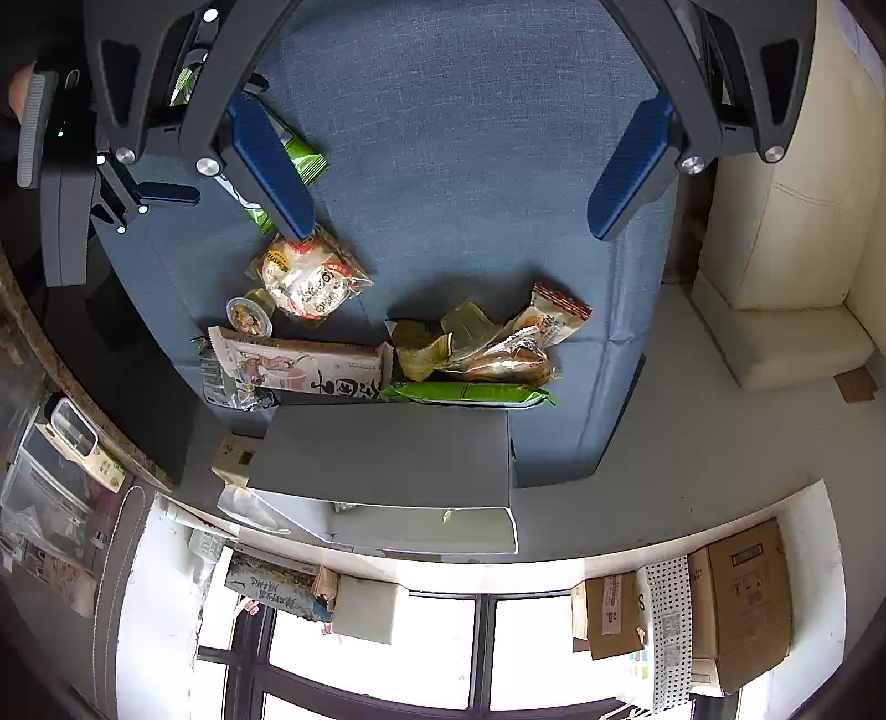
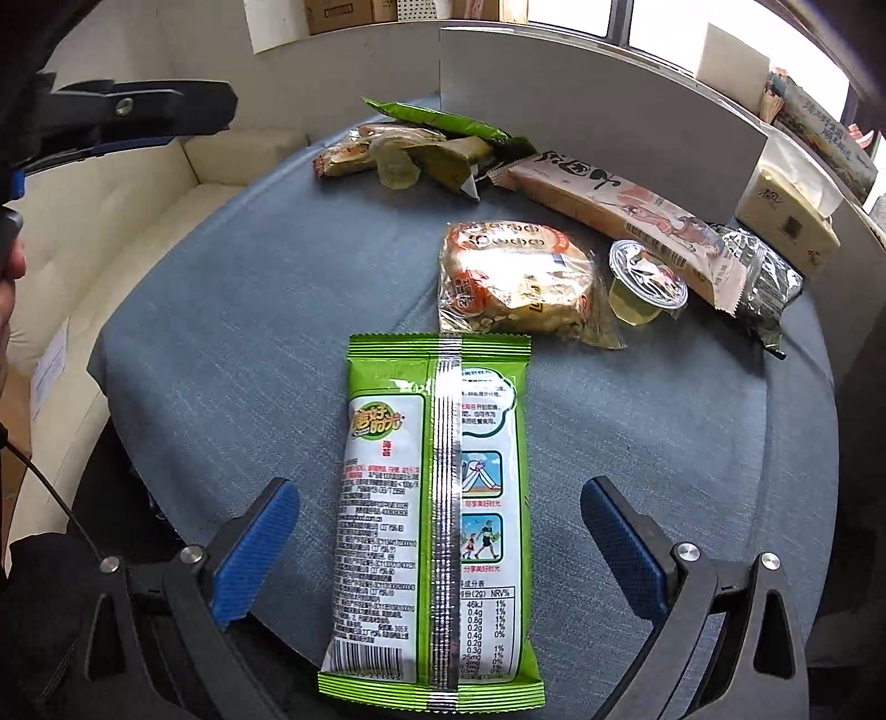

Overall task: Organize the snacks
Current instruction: 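Grasp the green wafer pack with the right tool while the left tool grasps the round bread pack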

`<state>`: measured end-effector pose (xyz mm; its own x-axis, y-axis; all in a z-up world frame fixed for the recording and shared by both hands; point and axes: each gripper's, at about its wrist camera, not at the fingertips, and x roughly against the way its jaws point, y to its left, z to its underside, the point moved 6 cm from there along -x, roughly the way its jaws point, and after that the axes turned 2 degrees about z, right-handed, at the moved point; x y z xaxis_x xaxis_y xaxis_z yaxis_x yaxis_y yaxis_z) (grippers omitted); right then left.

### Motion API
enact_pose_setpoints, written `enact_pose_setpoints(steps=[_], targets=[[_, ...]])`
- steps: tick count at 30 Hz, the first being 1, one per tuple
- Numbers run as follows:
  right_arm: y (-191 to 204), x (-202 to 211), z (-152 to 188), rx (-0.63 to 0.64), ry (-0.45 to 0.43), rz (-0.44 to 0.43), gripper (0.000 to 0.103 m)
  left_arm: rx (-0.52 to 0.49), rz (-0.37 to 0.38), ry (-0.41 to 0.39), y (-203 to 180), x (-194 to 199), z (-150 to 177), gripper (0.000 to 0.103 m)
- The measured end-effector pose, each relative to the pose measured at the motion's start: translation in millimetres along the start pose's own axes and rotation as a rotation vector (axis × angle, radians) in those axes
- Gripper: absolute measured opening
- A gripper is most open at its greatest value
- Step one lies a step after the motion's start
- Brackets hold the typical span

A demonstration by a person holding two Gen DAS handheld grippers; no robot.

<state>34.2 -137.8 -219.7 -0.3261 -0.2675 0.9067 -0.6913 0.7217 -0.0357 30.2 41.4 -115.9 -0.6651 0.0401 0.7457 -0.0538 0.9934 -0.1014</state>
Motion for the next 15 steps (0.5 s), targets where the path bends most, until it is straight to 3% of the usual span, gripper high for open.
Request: enact_pose_setpoints(steps=[2, 8, 13, 15], targets=[[-3, -5, 2, -0.014, 0.022, -0.002, 0.084, -0.006, 0.003, 0.005, -1, -3, 1, 0.101], [-12, 3, 7, -0.024, -0.011, -0.008, 0.063, -0.066, 0.045, 0.029, -18, -16, 0, 0.101], [-37, 26, 15, -0.106, -0.05, -0.021, 0.063, -0.2, 0.08, 0.04, -45, -29, -2, 0.101], [-51, 39, 20, -0.155, -0.074, -0.026, 0.063, -0.257, 0.129, 0.054, -60, -38, -4, 0.101]])
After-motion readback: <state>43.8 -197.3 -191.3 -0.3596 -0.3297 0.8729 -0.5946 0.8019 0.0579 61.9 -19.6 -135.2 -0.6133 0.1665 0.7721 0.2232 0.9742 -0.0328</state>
